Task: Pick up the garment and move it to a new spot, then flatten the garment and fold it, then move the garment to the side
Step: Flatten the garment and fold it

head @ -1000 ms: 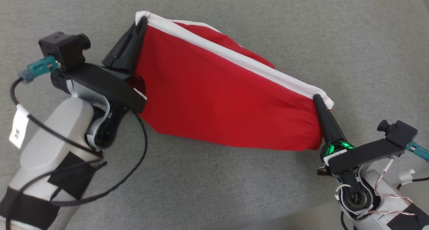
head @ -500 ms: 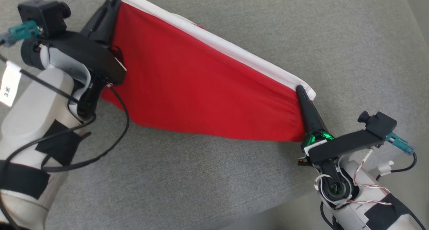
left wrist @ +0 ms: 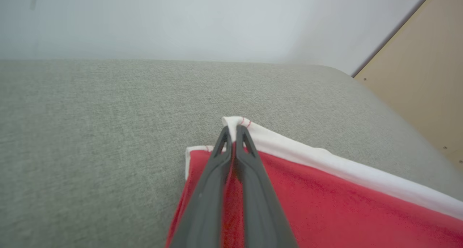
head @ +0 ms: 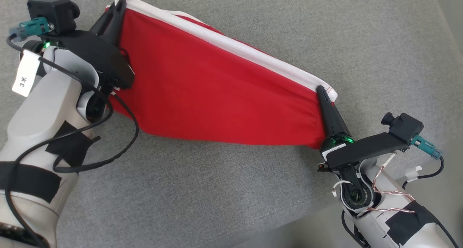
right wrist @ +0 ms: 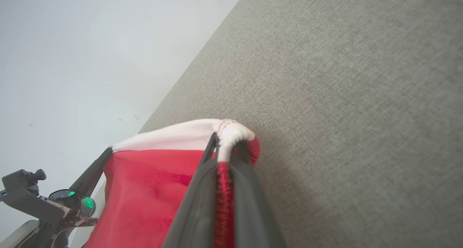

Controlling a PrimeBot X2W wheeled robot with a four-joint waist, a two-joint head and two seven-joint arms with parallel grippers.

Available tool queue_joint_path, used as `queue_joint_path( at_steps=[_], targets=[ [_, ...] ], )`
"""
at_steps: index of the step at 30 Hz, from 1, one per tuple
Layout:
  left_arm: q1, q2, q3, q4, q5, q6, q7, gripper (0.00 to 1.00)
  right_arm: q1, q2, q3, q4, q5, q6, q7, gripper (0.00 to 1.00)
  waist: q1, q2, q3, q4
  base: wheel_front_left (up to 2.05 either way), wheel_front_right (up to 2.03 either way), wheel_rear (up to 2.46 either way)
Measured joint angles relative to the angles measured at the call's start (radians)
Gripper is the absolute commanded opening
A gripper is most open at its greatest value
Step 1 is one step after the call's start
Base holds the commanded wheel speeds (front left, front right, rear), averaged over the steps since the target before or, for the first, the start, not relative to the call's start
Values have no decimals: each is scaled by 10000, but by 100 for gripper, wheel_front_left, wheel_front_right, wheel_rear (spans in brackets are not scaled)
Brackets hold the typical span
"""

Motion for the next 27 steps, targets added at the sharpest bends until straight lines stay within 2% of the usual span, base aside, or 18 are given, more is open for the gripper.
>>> queue_joint_path(
  at_steps=[1,2,12,16,21,27],
  targets=[
    [-21,-36,0,48,0,0,-71,100,-11,4,8,25,-42,0,0,49,0,0,-8,15,0,0,0],
    [-56,-63,6,148,0,4,-109,100,-11,6,2,59,-81,0,0,100,0,0,-17,28,0,0,0],
    [-181,36,-405,456,-2,4,-257,100,-176,6,-69,508,-518,0,-2,100,-1,0,-412,179,0,0,0],
    [-174,255,-652,395,-2,4,-351,100,-180,-36,146,740,-715,0,-4,100,-1,0,-663,222,0,0,0],
    [-120,523,-917,58,-167,4,-437,100,-189,-194,700,1068,-1081,0,-4,100,-2,-1,-1030,298,0,0,0],
    [271,583,-1210,-470,-384,4,-581,100,-144,-428,763,1306,-1116,0,-4,100,-2,-1,-1418,447,0,0,0]
  ],
)
